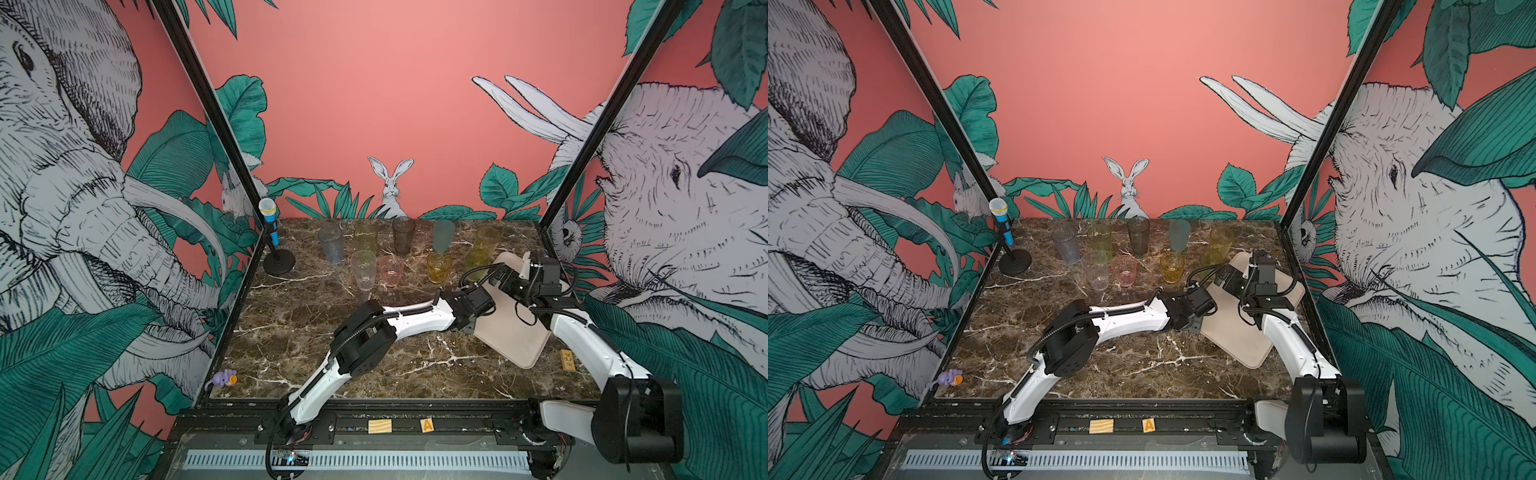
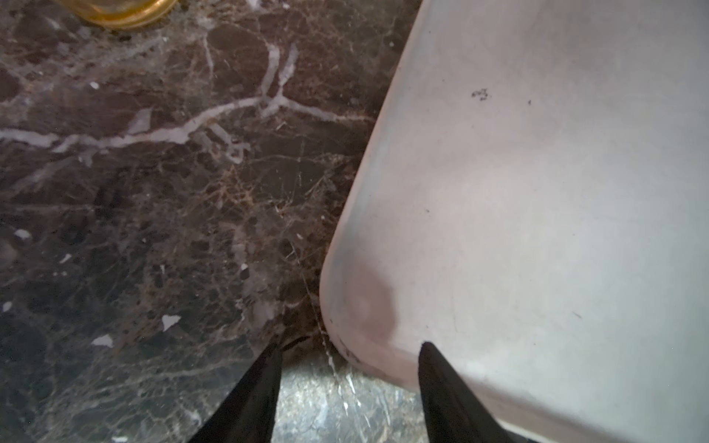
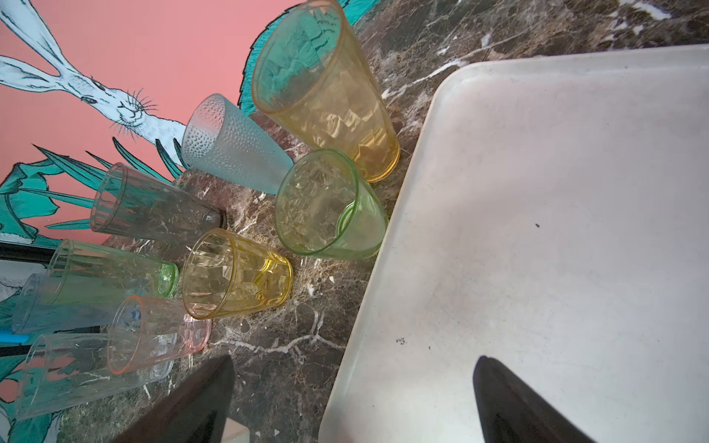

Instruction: Place the glasses into the tray

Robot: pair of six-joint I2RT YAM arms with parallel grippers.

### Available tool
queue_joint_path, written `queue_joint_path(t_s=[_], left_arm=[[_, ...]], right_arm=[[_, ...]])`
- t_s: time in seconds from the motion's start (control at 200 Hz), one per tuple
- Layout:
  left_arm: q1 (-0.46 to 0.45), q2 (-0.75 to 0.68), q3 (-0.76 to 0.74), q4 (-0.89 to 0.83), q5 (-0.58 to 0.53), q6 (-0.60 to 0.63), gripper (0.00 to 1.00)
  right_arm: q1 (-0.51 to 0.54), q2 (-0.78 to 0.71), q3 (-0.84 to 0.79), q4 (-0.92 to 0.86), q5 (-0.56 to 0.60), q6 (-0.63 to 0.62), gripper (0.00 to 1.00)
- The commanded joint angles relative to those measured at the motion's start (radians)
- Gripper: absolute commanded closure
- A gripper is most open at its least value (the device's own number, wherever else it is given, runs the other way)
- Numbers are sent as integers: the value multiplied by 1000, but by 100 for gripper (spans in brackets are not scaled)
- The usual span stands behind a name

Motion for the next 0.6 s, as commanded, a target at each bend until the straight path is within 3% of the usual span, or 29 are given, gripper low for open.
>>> queue_joint_path(t_s=[0.0,0.595], left_arm=[[0,10,33,-32,-5,-15,45],[30,3,-27,-19,8,-36,61]], right_arm=[[-4,11,-27,47,20,14,1],[-4,30,-32,61,13,20,1]])
